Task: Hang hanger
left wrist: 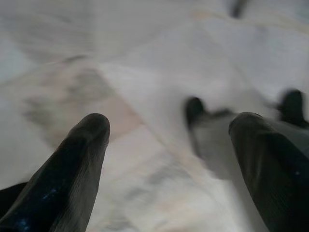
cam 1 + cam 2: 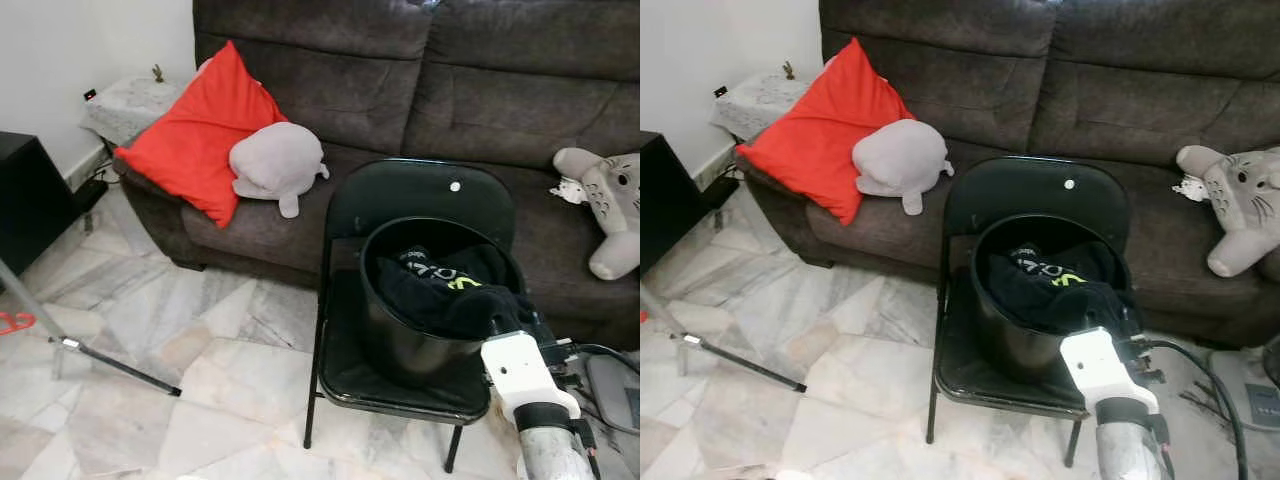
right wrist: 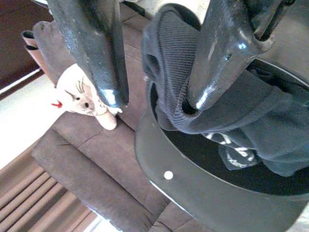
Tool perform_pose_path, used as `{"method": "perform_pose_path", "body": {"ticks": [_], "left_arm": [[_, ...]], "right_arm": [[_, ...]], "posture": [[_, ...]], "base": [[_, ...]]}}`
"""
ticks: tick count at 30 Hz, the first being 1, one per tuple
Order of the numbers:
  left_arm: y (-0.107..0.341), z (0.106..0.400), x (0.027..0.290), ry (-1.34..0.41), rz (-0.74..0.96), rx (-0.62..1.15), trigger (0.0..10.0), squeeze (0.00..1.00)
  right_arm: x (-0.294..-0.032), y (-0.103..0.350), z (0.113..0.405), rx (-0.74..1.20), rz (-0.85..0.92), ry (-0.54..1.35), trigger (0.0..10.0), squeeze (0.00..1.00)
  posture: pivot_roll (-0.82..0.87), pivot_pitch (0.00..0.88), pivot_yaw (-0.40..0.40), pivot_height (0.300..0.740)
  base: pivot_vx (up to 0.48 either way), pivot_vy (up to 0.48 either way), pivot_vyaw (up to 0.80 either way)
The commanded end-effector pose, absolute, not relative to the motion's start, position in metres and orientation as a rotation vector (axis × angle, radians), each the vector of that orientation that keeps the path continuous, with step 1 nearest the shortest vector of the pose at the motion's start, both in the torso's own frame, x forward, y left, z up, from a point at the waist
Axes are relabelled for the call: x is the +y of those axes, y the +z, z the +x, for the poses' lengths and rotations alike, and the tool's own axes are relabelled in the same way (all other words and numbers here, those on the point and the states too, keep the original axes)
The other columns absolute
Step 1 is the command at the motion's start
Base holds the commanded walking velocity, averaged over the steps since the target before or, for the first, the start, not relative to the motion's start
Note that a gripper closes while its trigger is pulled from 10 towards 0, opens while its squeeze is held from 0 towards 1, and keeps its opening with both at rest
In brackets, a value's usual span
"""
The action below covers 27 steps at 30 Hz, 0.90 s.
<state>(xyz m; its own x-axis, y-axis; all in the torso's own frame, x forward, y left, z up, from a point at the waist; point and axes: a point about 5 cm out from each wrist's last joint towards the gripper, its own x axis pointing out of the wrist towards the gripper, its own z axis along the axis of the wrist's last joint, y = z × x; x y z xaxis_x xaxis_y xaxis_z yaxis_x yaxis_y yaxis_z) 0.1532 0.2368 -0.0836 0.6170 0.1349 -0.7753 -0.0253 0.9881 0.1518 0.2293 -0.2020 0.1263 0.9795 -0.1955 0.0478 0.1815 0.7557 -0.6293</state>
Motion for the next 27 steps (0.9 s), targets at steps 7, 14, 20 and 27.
{"method": "perform_pose_path", "body": {"ticks": [7,14,20,27], "left_arm": [[-0.031,0.23,0.235,0.094,0.048,0.478,10.0,0.0],[-0.02,0.229,0.235,-0.127,0.293,0.385,10.0,0.0],[-0.045,0.186,0.255,-0.06,0.317,0.55,10.0,0.0],[-0.064,0.158,0.252,0.008,0.252,0.669,10.0,0.0]], "right_arm": [[-0.198,0.136,0.228,-0.04,-0.689,-0.207,10.0,0.0],[-0.202,0.137,0.226,-0.064,-0.715,-0.237,10.0,0.0],[-0.204,0.142,0.219,-0.093,-0.747,-0.279,10.0,0.0],[-0.204,0.14,0.209,-0.098,-0.779,-0.261,10.0,0.0]], "posture": [[-0.11,0.13,0.003,0.74],[-0.11,0.126,0.007,0.74],[-0.11,0.125,0.004,0.74],[-0.12,0.116,0.006,0.74]], "base": [[0.0,0.0,0.0],[0.0,0.0,0.0],[0.0,0.0,0.0],[0.0,0.0,0.0]]}}
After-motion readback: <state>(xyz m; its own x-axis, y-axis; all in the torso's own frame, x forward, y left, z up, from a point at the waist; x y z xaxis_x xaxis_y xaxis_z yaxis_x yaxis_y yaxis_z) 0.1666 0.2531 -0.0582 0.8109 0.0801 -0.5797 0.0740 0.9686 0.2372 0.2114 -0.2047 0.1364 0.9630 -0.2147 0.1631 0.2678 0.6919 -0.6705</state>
